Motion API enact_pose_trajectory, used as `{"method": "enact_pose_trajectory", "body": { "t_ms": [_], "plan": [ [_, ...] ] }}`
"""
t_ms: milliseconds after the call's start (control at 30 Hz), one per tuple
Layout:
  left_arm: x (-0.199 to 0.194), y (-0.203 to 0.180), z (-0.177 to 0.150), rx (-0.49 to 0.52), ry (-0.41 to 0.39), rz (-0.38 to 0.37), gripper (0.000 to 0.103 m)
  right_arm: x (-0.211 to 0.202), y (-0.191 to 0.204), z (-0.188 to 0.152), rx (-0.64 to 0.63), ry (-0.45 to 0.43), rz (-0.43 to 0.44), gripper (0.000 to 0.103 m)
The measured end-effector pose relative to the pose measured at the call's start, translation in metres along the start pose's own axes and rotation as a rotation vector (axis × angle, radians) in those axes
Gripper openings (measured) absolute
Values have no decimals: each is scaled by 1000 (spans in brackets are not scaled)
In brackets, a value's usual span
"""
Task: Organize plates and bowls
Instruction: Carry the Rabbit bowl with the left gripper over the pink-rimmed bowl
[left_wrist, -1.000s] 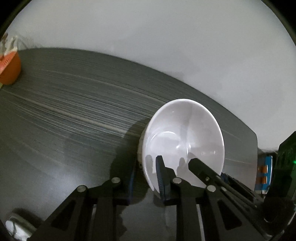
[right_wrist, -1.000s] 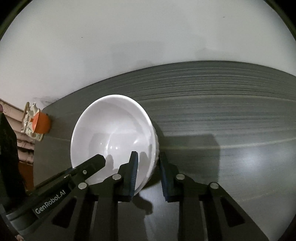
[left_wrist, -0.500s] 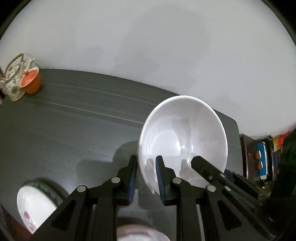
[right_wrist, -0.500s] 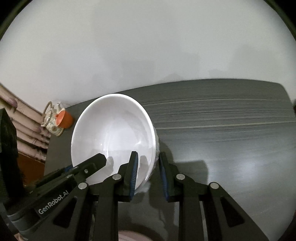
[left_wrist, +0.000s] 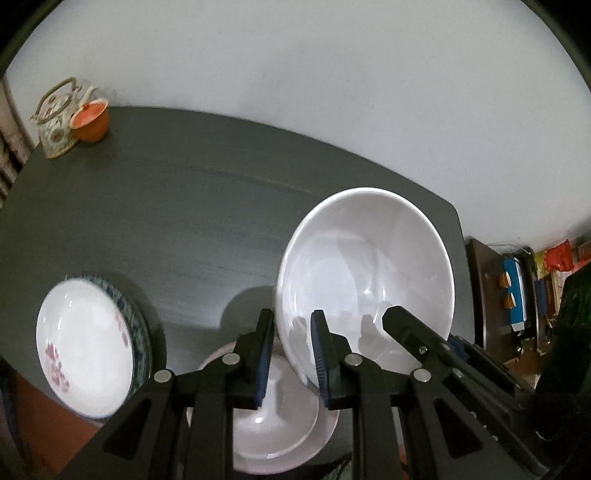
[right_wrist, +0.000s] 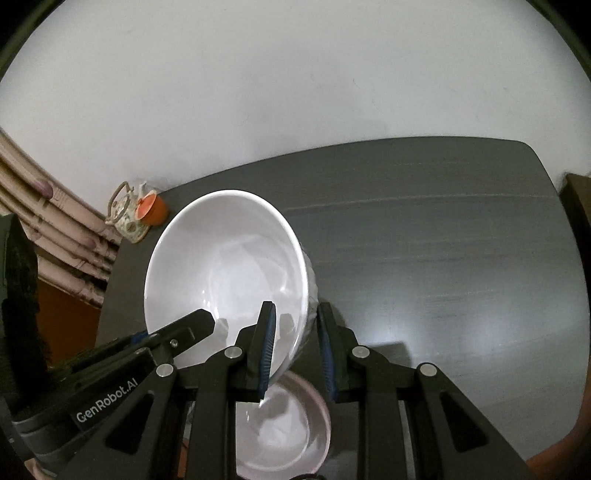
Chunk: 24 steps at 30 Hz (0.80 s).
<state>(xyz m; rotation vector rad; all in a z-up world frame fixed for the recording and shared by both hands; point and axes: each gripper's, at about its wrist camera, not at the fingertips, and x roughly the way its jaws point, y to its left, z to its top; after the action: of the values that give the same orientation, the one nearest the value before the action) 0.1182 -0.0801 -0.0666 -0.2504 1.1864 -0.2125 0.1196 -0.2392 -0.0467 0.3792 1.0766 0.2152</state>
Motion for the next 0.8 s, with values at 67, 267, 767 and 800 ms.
{"method": "enact_pose_trajectory", "body": {
  "t_ms": [67, 267, 767, 800],
  "plan": [
    [-2, 2, -11, -3, 11, -4, 21, -4, 1, -9, 2, 4, 5, 22],
    [-6, 8, -35, -10, 23, -4, 21, -8, 7, -35, 7, 13, 22, 22],
    [7, 54, -71, -60, 106, 16, 21, 12, 17, -87, 15, 99, 27, 24],
    [8, 56, -72, -64, 111, 18, 21, 14, 17, -89, 15, 106, 25, 24]
  ]
}}
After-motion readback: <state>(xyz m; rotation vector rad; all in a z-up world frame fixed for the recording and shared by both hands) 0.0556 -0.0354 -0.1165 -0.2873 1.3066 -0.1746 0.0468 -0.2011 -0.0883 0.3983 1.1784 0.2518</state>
